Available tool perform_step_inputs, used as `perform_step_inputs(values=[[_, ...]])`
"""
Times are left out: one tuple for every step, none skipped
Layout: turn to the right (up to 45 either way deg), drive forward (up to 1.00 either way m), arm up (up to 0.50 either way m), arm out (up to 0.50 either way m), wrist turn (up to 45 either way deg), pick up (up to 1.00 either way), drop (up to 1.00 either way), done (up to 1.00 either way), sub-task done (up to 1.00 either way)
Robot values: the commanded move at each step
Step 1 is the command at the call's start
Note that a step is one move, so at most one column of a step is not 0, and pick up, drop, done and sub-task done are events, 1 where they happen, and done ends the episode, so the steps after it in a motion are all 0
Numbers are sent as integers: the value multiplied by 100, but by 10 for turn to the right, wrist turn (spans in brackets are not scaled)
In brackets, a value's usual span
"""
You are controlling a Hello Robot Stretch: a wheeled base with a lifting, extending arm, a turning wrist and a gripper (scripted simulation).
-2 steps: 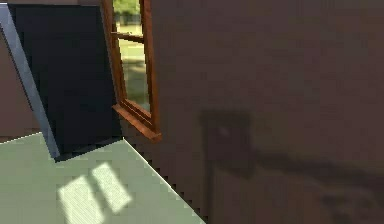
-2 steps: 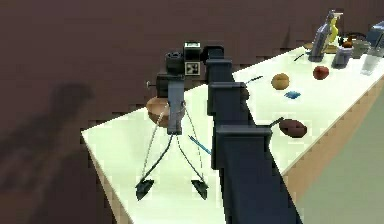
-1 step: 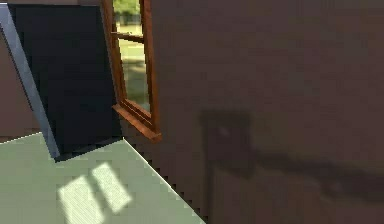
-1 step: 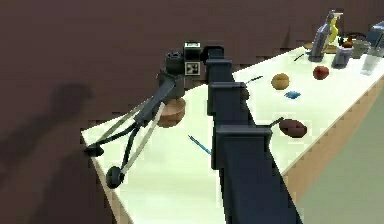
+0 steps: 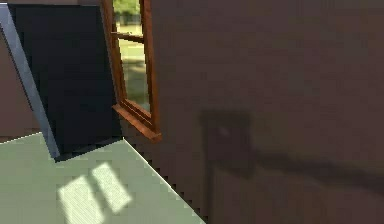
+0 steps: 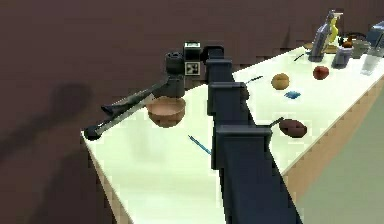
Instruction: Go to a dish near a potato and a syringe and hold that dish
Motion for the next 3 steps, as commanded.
perform_step_inputs(values=[[0,0,0,0,450,0,0,0,0],[0,0,0,0,300,0,0,0,0],[0,0,-12,0,0,0,0,0,0]])
